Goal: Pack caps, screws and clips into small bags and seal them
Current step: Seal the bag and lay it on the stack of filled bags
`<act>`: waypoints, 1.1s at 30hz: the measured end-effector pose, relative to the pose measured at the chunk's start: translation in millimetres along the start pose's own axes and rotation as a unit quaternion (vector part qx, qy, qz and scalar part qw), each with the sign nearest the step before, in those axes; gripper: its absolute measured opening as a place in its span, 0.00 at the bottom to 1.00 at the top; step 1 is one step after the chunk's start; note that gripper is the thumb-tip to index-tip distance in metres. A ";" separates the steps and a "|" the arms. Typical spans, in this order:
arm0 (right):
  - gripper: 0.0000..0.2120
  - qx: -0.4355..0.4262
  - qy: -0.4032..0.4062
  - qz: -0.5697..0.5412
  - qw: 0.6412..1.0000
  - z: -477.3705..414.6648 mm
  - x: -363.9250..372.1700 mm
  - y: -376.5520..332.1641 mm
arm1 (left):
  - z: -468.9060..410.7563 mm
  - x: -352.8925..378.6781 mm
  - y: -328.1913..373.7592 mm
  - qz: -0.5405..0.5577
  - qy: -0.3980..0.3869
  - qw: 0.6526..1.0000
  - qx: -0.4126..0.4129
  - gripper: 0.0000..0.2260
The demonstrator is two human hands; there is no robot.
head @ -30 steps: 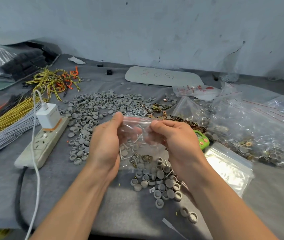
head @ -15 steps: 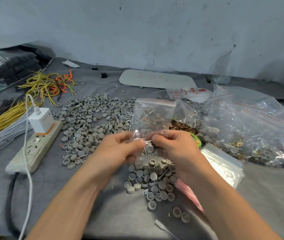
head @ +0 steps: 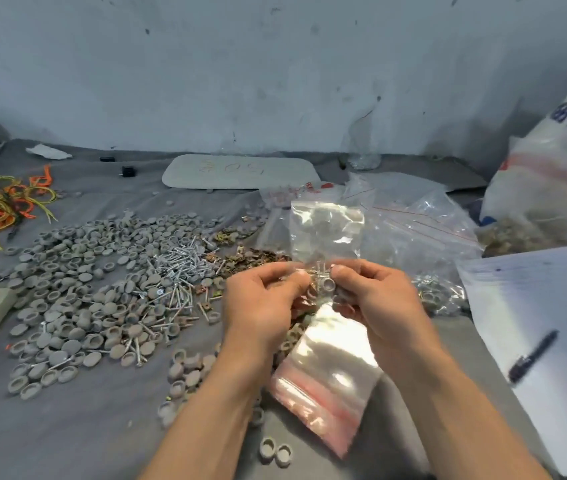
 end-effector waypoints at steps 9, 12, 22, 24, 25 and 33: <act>0.18 -0.139 0.403 0.199 0.882 15.0 -126.9 -46.4 | -17.6 121.7 -3.3 -0.335 -0.129 0.916 0.182 0.25; 0.16 -0.172 0.290 0.304 0.891 -5.4 -95.7 -41.7 | -14.0 146.9 -16.8 -0.451 -0.236 0.823 0.251 0.10; 0.21 -0.146 0.205 0.454 0.855 -22.5 -65.3 -25.9 | -12.8 138.5 -26.9 -0.463 -0.330 0.793 0.218 0.17; 0.17 -0.161 0.198 0.446 0.858 -9.7 -56.6 -27.8 | -12.5 109.0 -9.6 -0.430 -0.280 0.828 0.224 0.16; 0.12 -0.153 0.167 0.445 0.867 -5.9 -49.7 -23.3 | -13.6 90.9 -0.3 -0.423 -0.249 0.841 0.227 0.15; 0.27 -0.089 0.018 0.638 0.765 25.3 4.0 31.0 | 9.0 -4.1 39.2 -0.402 -0.117 0.886 0.200 0.14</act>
Point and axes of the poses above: each hand's wrist, its own z-axis away from the middle knuckle, its own x-axis out of the palm, y = z × x, the point moved 10 cm from there along -z, towards the middle knuckle, and after that the axes turned 14 degrees about x, right-handed, at the moved point
